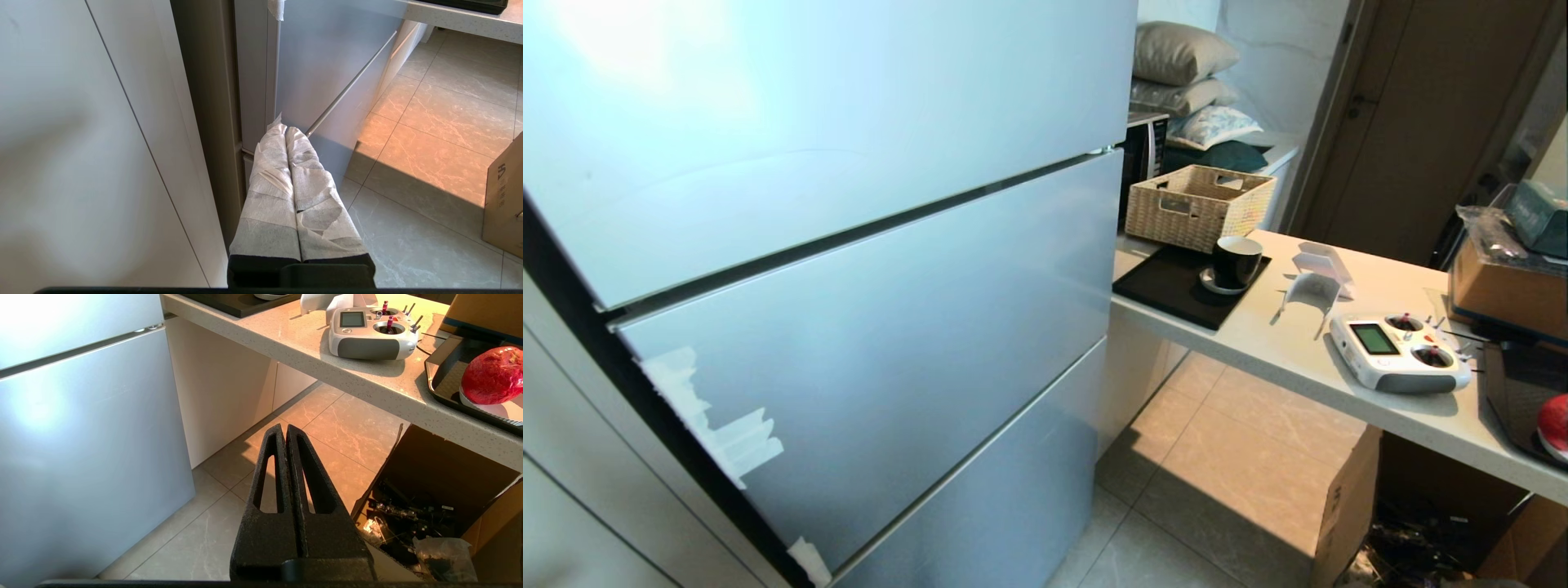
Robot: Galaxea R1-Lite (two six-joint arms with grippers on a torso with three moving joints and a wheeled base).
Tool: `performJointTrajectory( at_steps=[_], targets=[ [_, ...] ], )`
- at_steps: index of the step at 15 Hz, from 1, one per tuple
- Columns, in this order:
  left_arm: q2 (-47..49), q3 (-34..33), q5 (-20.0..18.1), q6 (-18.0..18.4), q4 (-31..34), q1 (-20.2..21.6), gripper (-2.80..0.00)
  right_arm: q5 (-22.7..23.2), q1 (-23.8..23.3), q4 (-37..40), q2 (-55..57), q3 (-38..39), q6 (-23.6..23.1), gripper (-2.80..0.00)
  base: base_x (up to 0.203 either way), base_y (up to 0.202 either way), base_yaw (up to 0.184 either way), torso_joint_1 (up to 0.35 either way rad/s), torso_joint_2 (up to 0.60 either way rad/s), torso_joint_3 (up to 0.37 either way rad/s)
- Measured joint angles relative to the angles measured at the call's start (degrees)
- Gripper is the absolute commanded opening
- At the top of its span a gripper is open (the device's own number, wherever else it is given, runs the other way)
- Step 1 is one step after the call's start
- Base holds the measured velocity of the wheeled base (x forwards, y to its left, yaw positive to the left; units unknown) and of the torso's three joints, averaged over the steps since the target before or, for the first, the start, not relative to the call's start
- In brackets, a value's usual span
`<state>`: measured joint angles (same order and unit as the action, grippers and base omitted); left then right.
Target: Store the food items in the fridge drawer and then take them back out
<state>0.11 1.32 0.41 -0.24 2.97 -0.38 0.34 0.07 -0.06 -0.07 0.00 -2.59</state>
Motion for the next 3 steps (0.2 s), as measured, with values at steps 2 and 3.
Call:
performJointTrajectory(
  at_steps=[2, 3],
  targets=[
    [0.00, 0.00, 0.00, 0.00, 0.00, 0.02, -2.80, -0.10, 0.00, -0.04, 0.00, 0.00, 0.48, -2.80, 0.000, 0.000, 0.000, 0.000, 0.00, 0.000],
    [0.00, 0.00, 0.00, 0.00, 0.00, 0.02, -2.80, -0.14, 0.00, -0.01, 0.00, 0.00, 0.66, -2.80, 0.000, 0.000, 0.000, 0.000, 0.00, 0.000]
  ],
)
